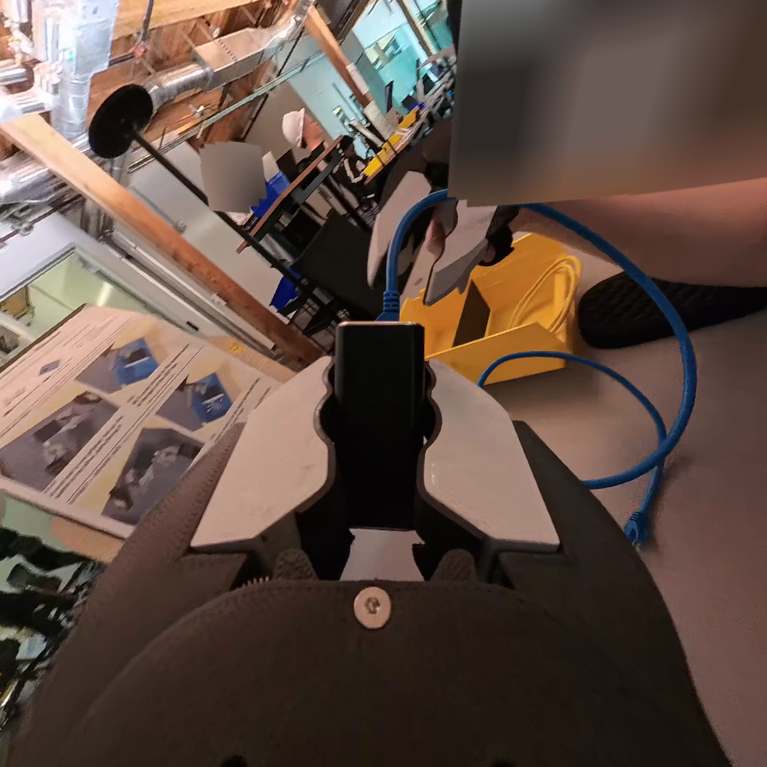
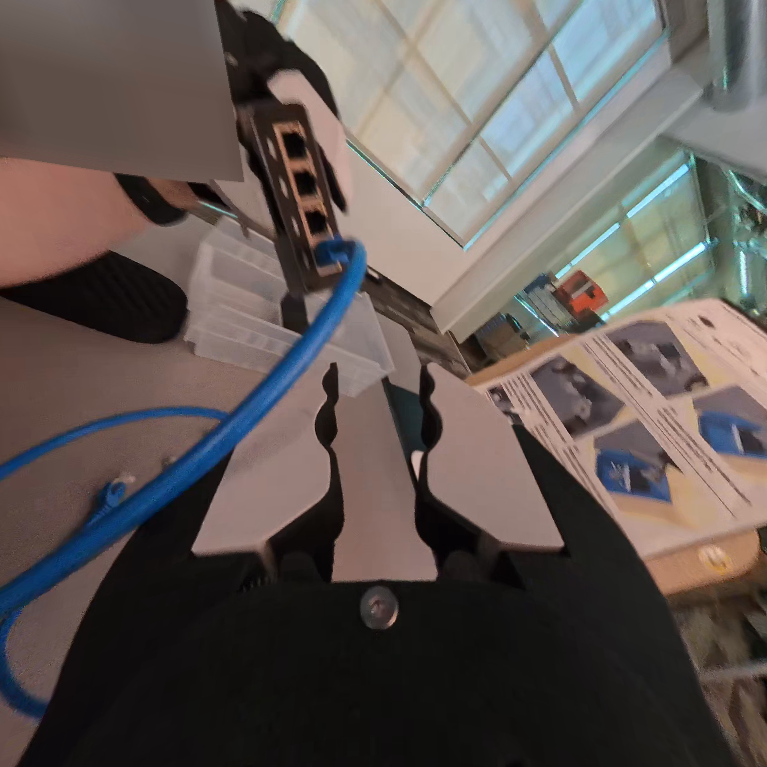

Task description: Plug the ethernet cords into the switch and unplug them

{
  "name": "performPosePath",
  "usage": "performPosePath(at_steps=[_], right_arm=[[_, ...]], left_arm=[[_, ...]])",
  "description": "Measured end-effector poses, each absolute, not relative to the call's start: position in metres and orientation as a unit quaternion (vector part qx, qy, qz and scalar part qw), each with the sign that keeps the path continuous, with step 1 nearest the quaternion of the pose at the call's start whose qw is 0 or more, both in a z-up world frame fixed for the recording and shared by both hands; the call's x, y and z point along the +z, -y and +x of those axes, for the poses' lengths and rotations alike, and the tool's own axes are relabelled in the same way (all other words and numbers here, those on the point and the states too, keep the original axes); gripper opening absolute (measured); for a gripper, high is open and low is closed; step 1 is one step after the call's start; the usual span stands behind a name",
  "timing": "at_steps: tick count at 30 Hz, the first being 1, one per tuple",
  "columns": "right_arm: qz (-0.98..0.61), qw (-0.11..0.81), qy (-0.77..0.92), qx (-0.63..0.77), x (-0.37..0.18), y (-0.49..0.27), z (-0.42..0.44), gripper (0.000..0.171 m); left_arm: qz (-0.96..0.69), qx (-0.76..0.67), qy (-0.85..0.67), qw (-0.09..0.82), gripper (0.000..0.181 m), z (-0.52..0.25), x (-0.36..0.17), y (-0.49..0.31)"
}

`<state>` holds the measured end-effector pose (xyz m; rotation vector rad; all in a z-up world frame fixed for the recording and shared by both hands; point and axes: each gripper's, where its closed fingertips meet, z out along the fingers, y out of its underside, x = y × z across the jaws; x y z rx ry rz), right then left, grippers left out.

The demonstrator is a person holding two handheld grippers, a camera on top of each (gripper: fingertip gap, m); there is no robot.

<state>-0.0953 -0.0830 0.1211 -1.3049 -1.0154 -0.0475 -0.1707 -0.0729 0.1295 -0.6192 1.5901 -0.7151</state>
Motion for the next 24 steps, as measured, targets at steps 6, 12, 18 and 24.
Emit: performPosePath(at_steps=[6,12,18,24], right_arm=[[-0.547,0.674,0.497,-0.011,0.119,0.094,-0.136,0.032],[-0.540,0.663,0.518,-0.007,0.113,0.097,-0.142,0.016],[-0.534,0.659,0.529,-0.032,0.110,0.096,-0.144,0.015],[-0.531,0.642,0.552,-0.044,0.100,0.097,-0.145,0.015]], left_arm=[[-0.239,-0.326,-0.712,0.574,0.037,-0.160,0.120,0.097],[-0.241,-0.322,-0.724,0.560,0.037,-0.156,0.113,0.100],[-0.248,-0.319,-0.731,0.550,0.037,-0.156,0.109,0.098],[-0.256,-0.318,-0.745,0.527,0.037,-0.156,0.101,0.099]])
